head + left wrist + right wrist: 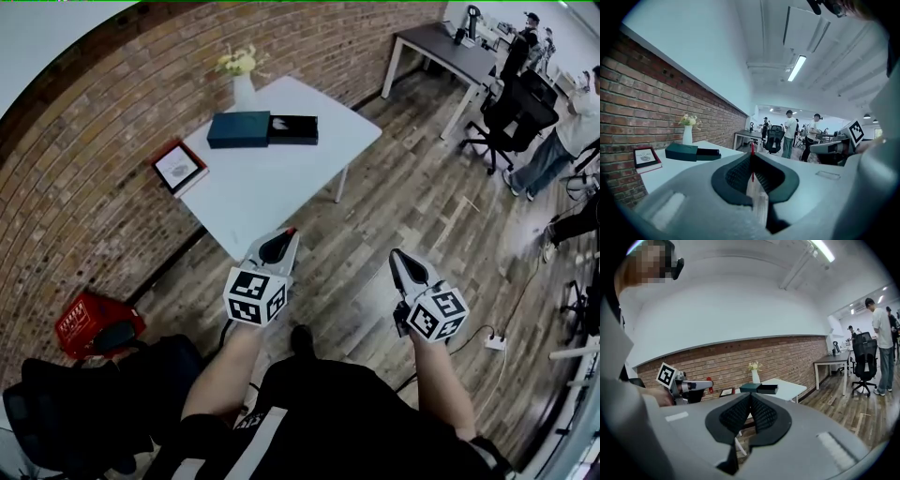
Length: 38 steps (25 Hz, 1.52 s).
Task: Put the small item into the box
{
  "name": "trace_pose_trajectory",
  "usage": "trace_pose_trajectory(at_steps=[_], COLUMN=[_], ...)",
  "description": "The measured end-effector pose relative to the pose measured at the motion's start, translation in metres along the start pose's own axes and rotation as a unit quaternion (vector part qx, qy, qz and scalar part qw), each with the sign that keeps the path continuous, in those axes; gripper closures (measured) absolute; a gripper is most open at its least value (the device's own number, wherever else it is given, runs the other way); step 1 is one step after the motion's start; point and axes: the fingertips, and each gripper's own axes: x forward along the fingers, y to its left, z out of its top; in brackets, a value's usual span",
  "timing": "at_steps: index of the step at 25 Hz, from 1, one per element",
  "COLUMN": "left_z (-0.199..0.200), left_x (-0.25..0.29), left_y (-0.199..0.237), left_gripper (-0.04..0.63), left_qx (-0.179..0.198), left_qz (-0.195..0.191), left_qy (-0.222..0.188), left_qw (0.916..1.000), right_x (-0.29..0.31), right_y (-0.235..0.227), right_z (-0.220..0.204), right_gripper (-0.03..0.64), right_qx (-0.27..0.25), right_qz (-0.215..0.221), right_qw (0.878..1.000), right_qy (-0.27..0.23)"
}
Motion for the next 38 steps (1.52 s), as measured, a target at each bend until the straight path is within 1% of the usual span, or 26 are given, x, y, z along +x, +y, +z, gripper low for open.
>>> trace_pose_trajectory(at_steps=[4, 9, 12, 16, 20, 23, 26, 32, 35, 38], left_z=[0.010, 0.020, 0.029, 0.034, 0.030, 0.030, 0.033, 0.042, 0.048, 0.062], left_x=[0.018, 0.030, 0.029, 0.033, 0.039, 0.051, 0.072, 0.138, 0.181, 0.224], left_y=[0.041, 0.078, 0.087, 0.093, 0.099, 0.107, 0.115, 0.143, 0.153, 0.162], left_gripper=[0.578, 0.578, 0.578, 0.578, 0.578, 0.578, 0.578, 0.578, 0.578, 0.578], left_qx=[-0.011, -0.024, -0.027, -0.029, -0.026, -0.025, -0.020, -0.017, -0.022, -0.009], left_qz=[-0.005, -0.003, -0.002, 0.001, 0.005, 0.009, 0.013, 0.032, 0.039, 0.049], left_qy=[-0.006, -0.014, -0.025, -0.032, -0.029, -0.023, -0.020, -0.006, 0.005, 0.014], left_qw=[0.9999, 0.9996, 0.9993, 0.9991, 0.9992, 0.9994, 0.9995, 0.9993, 0.9990, 0.9987], right_x=[0.047, 0.089, 0.103, 0.121, 0.141, 0.154, 0.169, 0.216, 0.241, 0.268], right_y=[-0.004, 0.008, 0.011, 0.011, 0.011, 0.001, -0.018, -0.083, -0.121, -0.168], right_z=[0.012, 0.019, 0.026, 0.038, 0.035, 0.037, 0.042, 0.053, 0.063, 0.075], right_gripper=[0.616, 0.615, 0.617, 0.617, 0.616, 0.617, 0.615, 0.616, 0.615, 0.615], right_qx=[-0.002, -0.007, -0.016, -0.024, -0.024, -0.017, -0.013, 0.009, 0.017, 0.032], right_qz=[-0.008, 0.001, 0.005, 0.015, 0.031, 0.037, 0.043, 0.046, 0.053, 0.054], right_qw=[1.000, 1.000, 1.000, 0.999, 0.999, 0.999, 0.999, 0.999, 0.998, 0.998], right_qy=[0.005, 0.015, 0.022, 0.017, 0.018, 0.015, 0.008, 0.002, 0.001, 0.000])
